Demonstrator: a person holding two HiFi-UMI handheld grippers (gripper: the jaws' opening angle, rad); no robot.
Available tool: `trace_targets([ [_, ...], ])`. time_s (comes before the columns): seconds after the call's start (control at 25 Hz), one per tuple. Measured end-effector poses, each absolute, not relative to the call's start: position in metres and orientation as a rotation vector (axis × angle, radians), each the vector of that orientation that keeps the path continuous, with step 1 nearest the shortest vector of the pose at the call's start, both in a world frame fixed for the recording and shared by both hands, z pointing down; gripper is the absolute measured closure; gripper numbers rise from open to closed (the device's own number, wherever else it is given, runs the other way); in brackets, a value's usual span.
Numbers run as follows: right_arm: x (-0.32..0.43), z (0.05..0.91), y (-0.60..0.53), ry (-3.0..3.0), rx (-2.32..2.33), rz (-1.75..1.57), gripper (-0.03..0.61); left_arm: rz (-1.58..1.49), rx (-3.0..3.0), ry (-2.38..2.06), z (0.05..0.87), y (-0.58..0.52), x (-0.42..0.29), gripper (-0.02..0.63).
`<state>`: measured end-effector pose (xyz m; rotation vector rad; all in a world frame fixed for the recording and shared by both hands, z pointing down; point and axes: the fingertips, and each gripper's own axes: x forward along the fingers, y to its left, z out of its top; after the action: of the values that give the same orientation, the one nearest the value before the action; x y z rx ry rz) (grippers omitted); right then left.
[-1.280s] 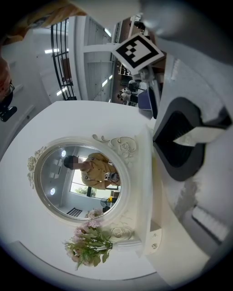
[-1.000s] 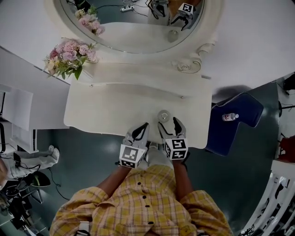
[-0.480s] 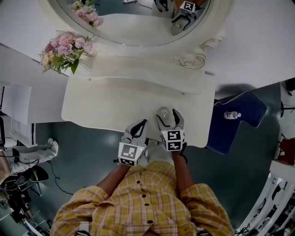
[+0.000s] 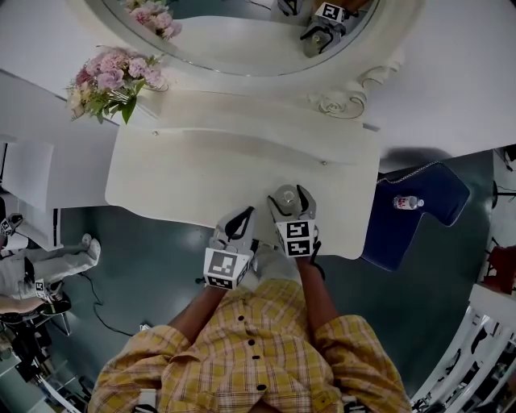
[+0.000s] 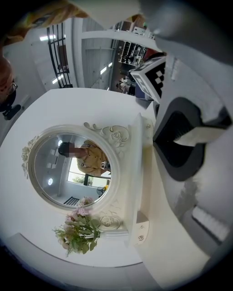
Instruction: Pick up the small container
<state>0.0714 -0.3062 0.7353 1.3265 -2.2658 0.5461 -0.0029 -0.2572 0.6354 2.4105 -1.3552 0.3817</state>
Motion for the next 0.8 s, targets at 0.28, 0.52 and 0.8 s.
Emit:
trace_targets([
  [0.28, 0.068, 0.749, -0.312, -2.25, 1.322, 0.554, 0.231, 0.397, 2.395, -1.37, 0.639, -0.255, -0.008, 0.614],
  [0.52, 0.066, 0.756, -0.318, -2.23, 1.342, 0.559, 0.231, 0.406, 2.384, -1.385, 0.64, -0.254, -0.014, 0.614],
  [0.8, 0.064, 0.762, -0.323, -2.223, 1.368, 0.557, 0.23, 0.405, 2.387, -1.386, 0.641, -0.253, -0.013, 0.614],
])
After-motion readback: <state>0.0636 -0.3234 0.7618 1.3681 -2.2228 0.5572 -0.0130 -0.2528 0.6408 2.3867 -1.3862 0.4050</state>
